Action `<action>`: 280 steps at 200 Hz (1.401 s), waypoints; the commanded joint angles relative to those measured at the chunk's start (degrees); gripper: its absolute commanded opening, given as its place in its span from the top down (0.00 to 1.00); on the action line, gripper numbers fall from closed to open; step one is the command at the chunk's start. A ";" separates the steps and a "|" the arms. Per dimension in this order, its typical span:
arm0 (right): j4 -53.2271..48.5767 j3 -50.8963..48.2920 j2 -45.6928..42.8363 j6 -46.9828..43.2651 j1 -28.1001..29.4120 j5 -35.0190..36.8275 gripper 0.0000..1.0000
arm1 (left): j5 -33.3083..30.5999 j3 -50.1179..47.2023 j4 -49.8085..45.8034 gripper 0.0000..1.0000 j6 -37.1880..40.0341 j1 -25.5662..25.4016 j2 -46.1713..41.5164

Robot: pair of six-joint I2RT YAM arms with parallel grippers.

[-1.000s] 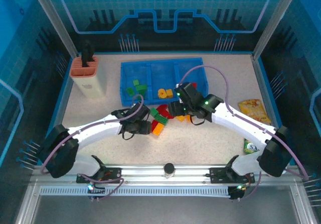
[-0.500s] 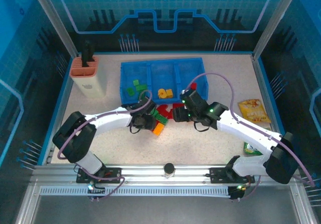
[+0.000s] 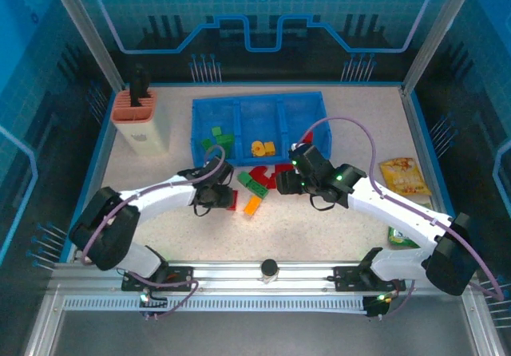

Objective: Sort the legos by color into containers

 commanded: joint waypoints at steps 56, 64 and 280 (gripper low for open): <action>1.80 -0.10 0.37 1.58 0.70 0.28 0.34 | 1.02 6.22 -7.04 0.44 -0.34 0.06 -7.78; 1.75 -0.29 0.29 1.62 0.73 0.29 0.34 | 1.43 6.81 -7.19 0.44 -0.09 -0.20 -6.95; 1.31 -4.44 -5.06 1.96 -0.77 0.80 0.34 | -5.79 11.96 -10.11 0.67 2.84 -0.83 -0.43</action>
